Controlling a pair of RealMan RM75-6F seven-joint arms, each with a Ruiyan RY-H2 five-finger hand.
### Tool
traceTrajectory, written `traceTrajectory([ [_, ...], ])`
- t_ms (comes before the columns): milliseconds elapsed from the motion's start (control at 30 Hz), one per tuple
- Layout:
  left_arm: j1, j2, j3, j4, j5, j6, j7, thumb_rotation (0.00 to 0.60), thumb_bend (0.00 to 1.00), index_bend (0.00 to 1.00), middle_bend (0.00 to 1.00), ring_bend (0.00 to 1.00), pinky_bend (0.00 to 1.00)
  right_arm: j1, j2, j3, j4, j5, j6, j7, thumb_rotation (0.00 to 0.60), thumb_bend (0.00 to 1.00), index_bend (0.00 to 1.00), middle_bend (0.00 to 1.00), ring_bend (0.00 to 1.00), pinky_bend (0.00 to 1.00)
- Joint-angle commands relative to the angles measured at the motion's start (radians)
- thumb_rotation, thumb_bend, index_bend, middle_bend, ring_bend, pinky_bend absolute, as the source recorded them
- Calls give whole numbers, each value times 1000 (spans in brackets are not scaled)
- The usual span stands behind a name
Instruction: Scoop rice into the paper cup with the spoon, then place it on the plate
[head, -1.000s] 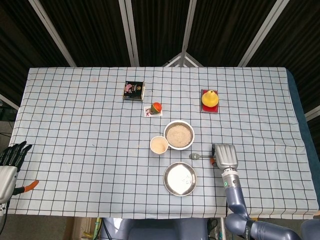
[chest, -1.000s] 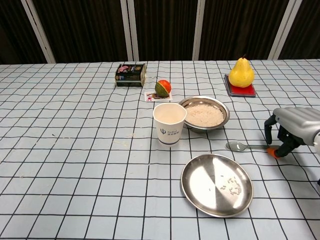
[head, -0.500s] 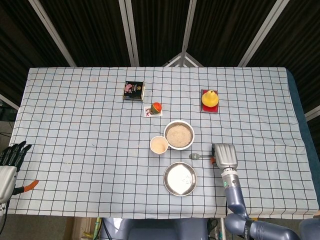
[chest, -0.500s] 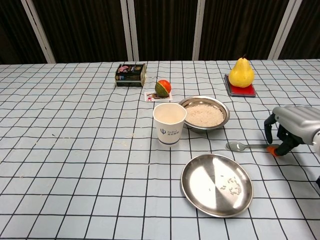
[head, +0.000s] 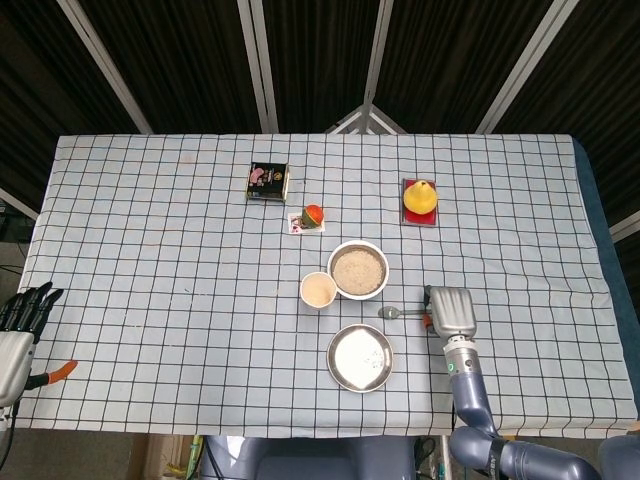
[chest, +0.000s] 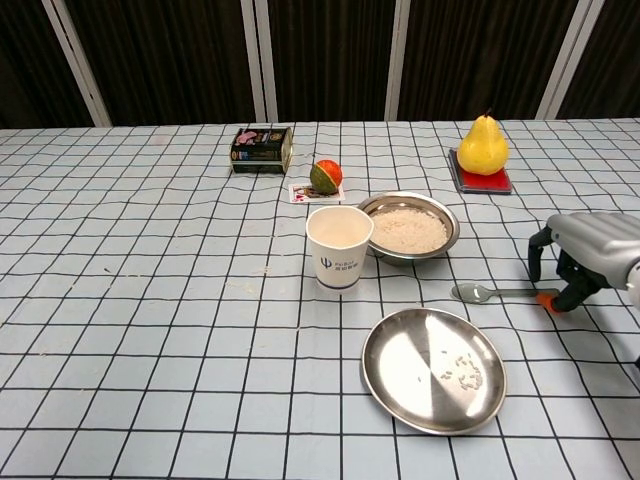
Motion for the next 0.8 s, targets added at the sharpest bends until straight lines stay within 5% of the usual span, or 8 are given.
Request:
traceTrajectory([
  [33, 0, 0, 0, 0, -1, 0, 0, 600, 0, 0, 0, 0, 0, 1, 1, -1, -1, 3, -1, -2, 600, 391, 504, 965, 1000, 1000],
  [800, -1, 2, 1, -7, -5, -4, -2, 600, 0, 0, 0, 0, 0, 7, -8, -8, 12, 30, -11, -4, 600, 466, 543, 965, 1000, 1000],
])
